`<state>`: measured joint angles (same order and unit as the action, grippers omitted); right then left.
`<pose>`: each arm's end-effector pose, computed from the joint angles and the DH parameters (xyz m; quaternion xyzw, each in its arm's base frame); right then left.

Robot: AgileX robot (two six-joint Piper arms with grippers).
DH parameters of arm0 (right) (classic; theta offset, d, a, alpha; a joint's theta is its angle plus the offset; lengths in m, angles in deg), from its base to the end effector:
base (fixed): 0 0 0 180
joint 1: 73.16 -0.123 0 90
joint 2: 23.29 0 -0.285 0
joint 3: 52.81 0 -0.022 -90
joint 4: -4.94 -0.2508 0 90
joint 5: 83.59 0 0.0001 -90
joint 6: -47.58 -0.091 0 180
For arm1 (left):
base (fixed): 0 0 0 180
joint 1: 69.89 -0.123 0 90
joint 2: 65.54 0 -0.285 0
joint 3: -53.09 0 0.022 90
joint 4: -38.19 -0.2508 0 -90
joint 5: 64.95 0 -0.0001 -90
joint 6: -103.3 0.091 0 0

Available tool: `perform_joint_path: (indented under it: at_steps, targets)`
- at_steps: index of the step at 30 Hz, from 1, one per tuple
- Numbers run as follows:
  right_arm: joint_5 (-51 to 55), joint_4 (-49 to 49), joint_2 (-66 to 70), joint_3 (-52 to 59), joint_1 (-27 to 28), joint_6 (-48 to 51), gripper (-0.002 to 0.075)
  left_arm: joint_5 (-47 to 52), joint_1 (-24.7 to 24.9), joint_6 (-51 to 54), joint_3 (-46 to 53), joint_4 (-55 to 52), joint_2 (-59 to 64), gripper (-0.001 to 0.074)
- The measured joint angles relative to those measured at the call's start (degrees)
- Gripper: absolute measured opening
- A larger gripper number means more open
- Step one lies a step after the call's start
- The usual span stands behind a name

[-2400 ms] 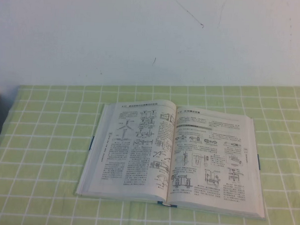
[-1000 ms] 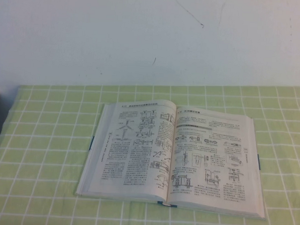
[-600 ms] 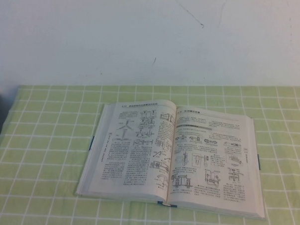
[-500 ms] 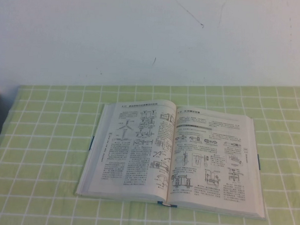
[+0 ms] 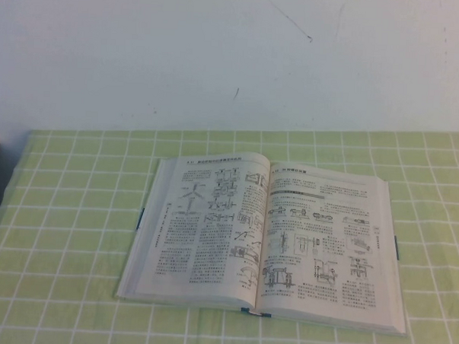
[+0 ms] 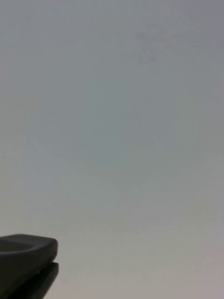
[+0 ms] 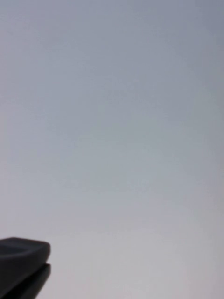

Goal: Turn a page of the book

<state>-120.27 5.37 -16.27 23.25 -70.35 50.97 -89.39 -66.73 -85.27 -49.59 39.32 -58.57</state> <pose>0.0294 -0.0010 0.2726 -0.0052 0.3939 -0.0516 0.9177 0.0432 -0.0016 0.2500 -0.0315 0.4979 -0.0943 0.8615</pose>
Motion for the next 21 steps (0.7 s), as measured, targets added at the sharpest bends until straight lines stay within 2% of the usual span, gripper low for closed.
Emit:
perform_joint_path:
  at_steps: [6,13,16,19,21]
  targets:
    - [35.93,0.37,1.56,-16.16,0.0,0.8,-0.0003,22.15,0.0,-1.49,-14.2,0.0,0.62,-0.0004]
    - [68.43,-3.2,17.97,-34.23,0.0,7.67,-0.0003,45.24,0.0,-0.09,-28.56,5.24,13.36,-0.0004]
    - [75.95,-9.98,26.36,-38.83,0.0,15.53,-0.0003,50.8,0.0,6.18,-32.31,12.47,21.39,-0.0004]
    - [77.4,-19.2,33.85,-40.72,0.0,22.57,-0.0003,52.82,0.0,14.58,-34.39,25.69,29.09,-0.0004]
    - [76.97,-25.34,38.34,-40.85,0.0,27.25,-0.0003,53.08,0.0,24.34,-34.99,35.7,33.87,-0.0004]
